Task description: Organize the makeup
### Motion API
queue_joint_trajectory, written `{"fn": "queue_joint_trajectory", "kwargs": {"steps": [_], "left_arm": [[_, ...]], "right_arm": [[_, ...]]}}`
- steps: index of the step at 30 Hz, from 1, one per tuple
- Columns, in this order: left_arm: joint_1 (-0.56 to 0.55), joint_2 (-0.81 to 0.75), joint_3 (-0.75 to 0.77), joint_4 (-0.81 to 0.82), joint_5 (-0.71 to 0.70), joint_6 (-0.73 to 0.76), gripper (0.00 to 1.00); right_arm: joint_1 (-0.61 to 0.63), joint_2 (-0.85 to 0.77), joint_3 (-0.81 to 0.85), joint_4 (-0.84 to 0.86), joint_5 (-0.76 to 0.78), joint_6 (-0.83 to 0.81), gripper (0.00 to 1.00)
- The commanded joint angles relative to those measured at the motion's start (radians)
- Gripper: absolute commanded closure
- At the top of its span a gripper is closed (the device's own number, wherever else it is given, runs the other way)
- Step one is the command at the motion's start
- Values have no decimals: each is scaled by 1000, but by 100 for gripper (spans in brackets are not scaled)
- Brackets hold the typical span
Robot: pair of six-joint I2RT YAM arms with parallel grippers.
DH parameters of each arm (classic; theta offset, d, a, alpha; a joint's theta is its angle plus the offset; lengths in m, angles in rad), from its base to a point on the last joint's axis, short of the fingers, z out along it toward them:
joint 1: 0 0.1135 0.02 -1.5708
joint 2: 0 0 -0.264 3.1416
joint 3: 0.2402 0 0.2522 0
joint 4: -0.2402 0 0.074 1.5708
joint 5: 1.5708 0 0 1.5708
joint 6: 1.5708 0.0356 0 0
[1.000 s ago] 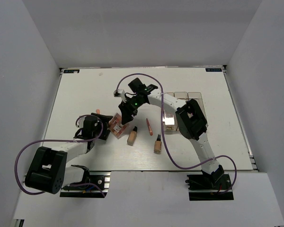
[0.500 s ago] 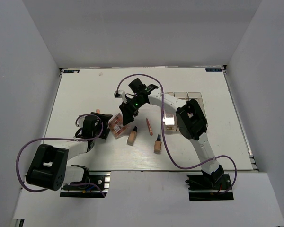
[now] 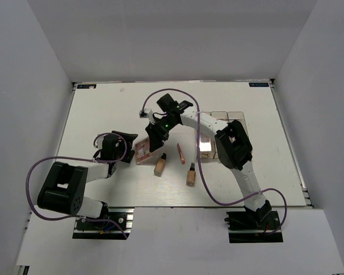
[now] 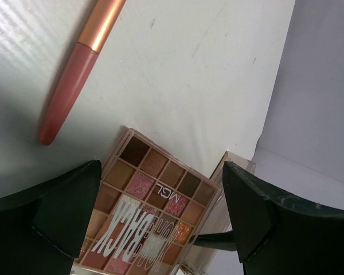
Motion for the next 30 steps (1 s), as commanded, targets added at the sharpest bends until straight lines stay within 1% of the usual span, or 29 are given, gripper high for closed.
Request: {"fn": "queue_joint_trajectory", "kwargs": {"steps": [1,11,19,25,30], "left_arm": [[-27,94,-14,-142,167,27,2],[-27,177,24,-137,259,94,2],[-27,186,27,-150,292,133,2],[-27,199,40,-183,327,192,2],[-46,208,47,-196,345,214,2]], "right_arm": [[39,-19,-2,63,-77,3,41],[39,-13,-2,82,-43,26,40],[39,-7,-2,94,-25,38,40],[38,-19,-23,103,-22,47,40],[38,-28,-43,117,-6,57,40]]}}
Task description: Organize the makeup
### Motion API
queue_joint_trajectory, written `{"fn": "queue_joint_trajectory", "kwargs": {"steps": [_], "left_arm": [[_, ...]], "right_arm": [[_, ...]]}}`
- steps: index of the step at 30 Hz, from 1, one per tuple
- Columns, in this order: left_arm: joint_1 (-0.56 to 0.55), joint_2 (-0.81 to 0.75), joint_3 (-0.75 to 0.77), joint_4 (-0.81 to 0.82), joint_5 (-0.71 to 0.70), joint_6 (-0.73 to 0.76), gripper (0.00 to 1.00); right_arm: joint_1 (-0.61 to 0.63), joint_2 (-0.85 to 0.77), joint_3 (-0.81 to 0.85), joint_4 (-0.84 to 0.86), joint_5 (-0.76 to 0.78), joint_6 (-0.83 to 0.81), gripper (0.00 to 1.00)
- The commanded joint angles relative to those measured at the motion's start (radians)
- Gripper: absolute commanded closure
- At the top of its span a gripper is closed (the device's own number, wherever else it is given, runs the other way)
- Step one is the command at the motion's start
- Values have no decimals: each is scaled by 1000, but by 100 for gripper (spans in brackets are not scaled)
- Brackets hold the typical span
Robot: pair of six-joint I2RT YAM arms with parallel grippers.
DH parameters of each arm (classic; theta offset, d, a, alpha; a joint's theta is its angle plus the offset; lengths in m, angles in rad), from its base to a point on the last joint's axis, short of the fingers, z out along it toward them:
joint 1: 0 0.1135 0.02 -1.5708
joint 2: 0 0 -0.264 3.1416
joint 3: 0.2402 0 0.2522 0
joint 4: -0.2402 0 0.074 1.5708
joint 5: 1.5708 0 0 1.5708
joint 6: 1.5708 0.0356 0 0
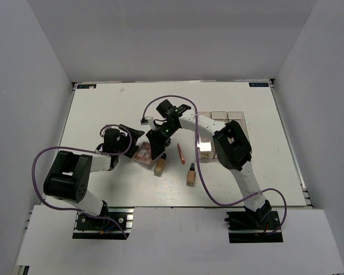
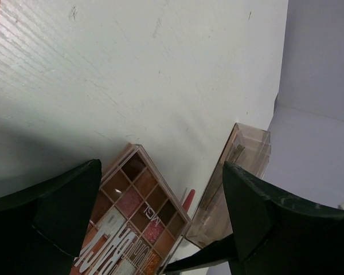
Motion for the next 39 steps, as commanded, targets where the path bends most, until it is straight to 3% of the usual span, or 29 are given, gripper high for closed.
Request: {"fn": "queue_joint_trajectory", "kwargs": {"steps": [1,21,32,39], "left_arm": [[-62,65,-51,-270,194,29,2],[-53,-11,-91,-366,214,77,2],[-35,-198,71,-674,-17,92,2],[-35,-313,143,-911,-65,156,2]], "right_arm": [[22,-30,-3,195,28,-18,40],[12,-88,-59,217,98,-24,39],[-42,-198,-208,235,172,-73,30],[-51,-206,-233,223,200,-107,22]]}}
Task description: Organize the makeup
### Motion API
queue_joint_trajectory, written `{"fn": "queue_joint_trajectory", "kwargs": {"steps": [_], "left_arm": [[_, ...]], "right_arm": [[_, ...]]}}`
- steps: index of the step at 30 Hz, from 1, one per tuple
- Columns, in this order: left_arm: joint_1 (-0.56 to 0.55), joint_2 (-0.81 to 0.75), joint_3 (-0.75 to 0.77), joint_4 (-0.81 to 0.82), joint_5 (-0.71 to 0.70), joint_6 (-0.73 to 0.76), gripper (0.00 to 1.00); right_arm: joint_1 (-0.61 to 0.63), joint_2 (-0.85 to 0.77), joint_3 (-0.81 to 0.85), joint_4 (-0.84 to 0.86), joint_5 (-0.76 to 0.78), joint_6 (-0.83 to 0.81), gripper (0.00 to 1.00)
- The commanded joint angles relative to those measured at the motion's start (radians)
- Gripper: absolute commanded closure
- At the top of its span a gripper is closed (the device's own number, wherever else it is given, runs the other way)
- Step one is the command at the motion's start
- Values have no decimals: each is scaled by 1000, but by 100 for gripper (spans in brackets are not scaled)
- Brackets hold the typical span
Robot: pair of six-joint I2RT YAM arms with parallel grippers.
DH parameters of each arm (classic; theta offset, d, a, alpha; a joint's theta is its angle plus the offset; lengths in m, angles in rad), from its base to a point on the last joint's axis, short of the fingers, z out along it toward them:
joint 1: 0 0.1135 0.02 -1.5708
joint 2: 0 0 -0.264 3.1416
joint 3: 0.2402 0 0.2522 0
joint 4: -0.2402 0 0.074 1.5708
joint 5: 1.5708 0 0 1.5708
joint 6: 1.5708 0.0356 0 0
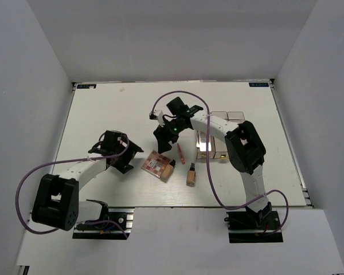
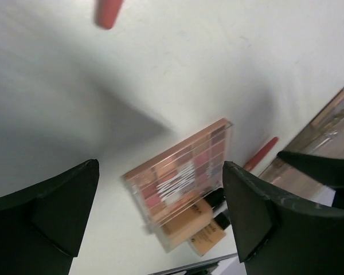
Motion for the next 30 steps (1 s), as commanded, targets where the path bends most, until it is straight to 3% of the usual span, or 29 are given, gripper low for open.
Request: {"fn": "queue_joint_trajectory", "kwargs": {"steps": [1,6,12,30], "left_arm": [[3,-77,44,-203,-50,64,2],[-9,-166,-6,-292,29,56,2],[-20,-273,-94,-187,105,-109,2],[-139,-23,26,-87,125,-215,2]], "right_arm": [[1,-39,-16,-3,27,-46,21],[1,-21,-19,-36,56,-89,19],[-14,-6,-32,-50,89,-106,18],[-19,62,21,-174,-3,-162,18]]}}
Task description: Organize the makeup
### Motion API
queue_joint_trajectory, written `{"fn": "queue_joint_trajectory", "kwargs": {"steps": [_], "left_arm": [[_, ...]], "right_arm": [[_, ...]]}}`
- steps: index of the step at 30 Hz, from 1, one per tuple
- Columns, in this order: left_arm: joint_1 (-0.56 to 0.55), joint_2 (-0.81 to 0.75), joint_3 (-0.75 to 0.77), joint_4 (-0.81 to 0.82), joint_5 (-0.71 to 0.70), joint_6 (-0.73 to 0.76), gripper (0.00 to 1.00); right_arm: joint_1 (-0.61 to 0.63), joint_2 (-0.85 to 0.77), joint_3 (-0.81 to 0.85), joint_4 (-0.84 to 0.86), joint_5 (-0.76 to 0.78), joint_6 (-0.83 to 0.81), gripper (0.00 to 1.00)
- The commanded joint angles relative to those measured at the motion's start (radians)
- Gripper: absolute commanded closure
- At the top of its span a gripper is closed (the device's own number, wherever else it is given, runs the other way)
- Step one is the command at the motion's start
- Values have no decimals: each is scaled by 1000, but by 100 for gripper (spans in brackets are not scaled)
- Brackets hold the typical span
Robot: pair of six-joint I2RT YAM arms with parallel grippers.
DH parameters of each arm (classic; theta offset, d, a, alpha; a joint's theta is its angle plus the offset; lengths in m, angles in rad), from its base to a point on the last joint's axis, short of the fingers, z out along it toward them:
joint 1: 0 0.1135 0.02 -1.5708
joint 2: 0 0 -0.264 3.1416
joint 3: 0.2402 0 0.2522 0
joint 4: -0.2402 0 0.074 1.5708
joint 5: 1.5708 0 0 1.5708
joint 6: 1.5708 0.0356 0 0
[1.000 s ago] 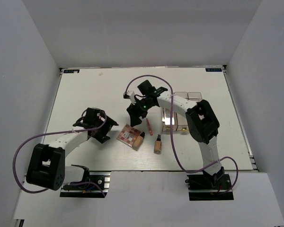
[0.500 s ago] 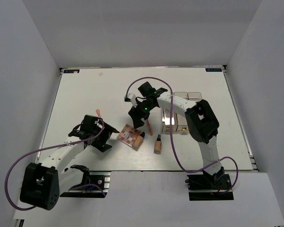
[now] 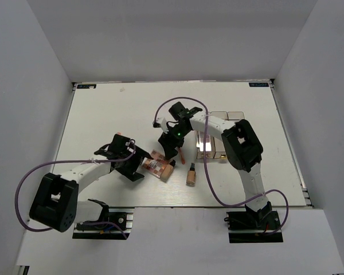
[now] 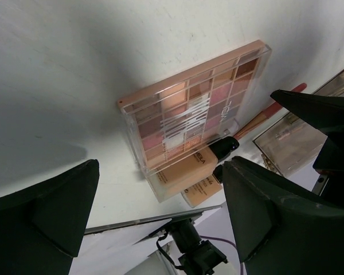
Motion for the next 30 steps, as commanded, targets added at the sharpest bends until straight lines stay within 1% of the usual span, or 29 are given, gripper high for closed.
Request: {"fn": "queue_joint_trajectory", "kwargs": {"steps": [1,6,14,18,25,30], "left_arm": [[-31,15,26,45,4,-34,2],[-71,66,21,103,-13,-68,2],[-123,132,9,212,-60,-115,2],[-142,158,21,224,-74,-125,2],[-142,138,14,237,-95,-128,2],[-142,109,17,234,-106,-126,2]], "right_arm": [[3,26,51,-50,-52,-21,18],[9,63,90,-79,-78,-21,18],[11,89,117,-148,-127,-39,23],[12,95,122,-185,-157,-58,25],[14,112,169,-257,-233,-82,30],[20,115,214,-284,-247,-87,31]]}}
